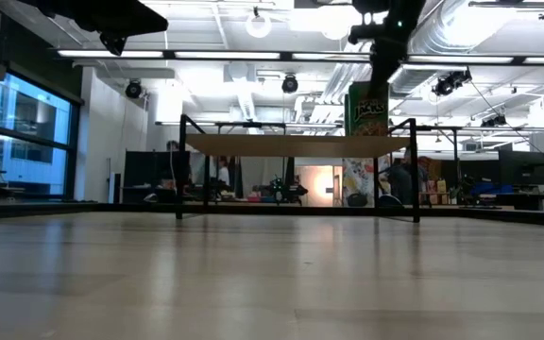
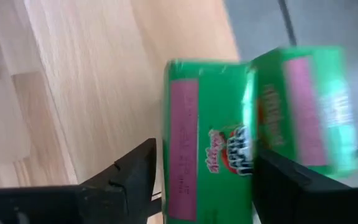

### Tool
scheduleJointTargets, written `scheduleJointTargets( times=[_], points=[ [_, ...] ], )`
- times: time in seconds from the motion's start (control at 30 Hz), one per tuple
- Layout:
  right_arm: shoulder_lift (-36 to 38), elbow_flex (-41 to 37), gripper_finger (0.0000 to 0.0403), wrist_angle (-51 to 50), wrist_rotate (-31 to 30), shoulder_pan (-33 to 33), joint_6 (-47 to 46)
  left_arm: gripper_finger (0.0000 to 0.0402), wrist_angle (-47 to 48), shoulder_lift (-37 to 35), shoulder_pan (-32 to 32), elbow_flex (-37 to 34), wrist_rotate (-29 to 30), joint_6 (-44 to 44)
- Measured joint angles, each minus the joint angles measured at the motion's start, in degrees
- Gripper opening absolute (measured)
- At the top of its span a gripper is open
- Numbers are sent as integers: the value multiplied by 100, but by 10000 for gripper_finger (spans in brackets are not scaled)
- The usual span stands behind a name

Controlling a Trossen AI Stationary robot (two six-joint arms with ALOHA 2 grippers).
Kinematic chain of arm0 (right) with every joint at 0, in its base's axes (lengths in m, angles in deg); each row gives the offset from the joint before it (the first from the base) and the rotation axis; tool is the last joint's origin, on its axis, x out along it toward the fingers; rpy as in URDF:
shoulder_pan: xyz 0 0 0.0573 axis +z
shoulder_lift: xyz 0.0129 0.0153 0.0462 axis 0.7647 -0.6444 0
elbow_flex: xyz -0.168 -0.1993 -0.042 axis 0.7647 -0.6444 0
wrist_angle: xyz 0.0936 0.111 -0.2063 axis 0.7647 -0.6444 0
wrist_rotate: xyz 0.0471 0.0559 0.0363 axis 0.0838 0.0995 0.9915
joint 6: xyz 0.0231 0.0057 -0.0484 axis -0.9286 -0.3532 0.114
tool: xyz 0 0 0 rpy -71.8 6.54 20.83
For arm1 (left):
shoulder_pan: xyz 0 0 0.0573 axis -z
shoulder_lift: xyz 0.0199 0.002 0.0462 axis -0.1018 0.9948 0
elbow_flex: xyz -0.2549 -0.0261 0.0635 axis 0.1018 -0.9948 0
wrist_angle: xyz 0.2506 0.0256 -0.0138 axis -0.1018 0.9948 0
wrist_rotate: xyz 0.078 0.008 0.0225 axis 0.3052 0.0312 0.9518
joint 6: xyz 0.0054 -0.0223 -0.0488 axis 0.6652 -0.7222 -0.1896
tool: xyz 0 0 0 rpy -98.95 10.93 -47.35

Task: Stack cereal on shelf
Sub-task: Put the green cereal box on the shelf, then adjust the green cereal box to be aligned with the other green cereal box, then put the right blue cereal box on the shelf

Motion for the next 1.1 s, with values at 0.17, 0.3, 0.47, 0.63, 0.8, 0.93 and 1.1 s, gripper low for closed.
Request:
scheduleJointTargets(
  times=[0.17, 0.3, 0.47, 0.63, 0.8, 0.93, 1.1],
  points=[
    [2, 571, 204, -237, -52, 0, -35, 0, 0, 0, 0, 0, 0, 0],
    [2, 904, 204, -384, -53, 0, -64, 0, 0, 0, 2, 0, 0, 0],
    [2, 1248, 204, -637, 268, 2, -244, 0, 0, 0, 2, 0, -1, 1],
    [19, 1419, 197, -1150, 866, 184, -598, 0, 0, 0, 2, 0, 15, 2],
    [202, 1102, 126, -1690, 1370, 692, -1089, 0, 0, -2, 2, 0, 33, 0],
    [521, 385, 30, -1610, 1915, 1258, -1572, 0, 49, -39, 3, 0, 34, 2],
    [1340, -1322, 21, -238, 2134, 2130, -2291, 0, 192, -282, 4, 0, 37, -4]
  ],
)
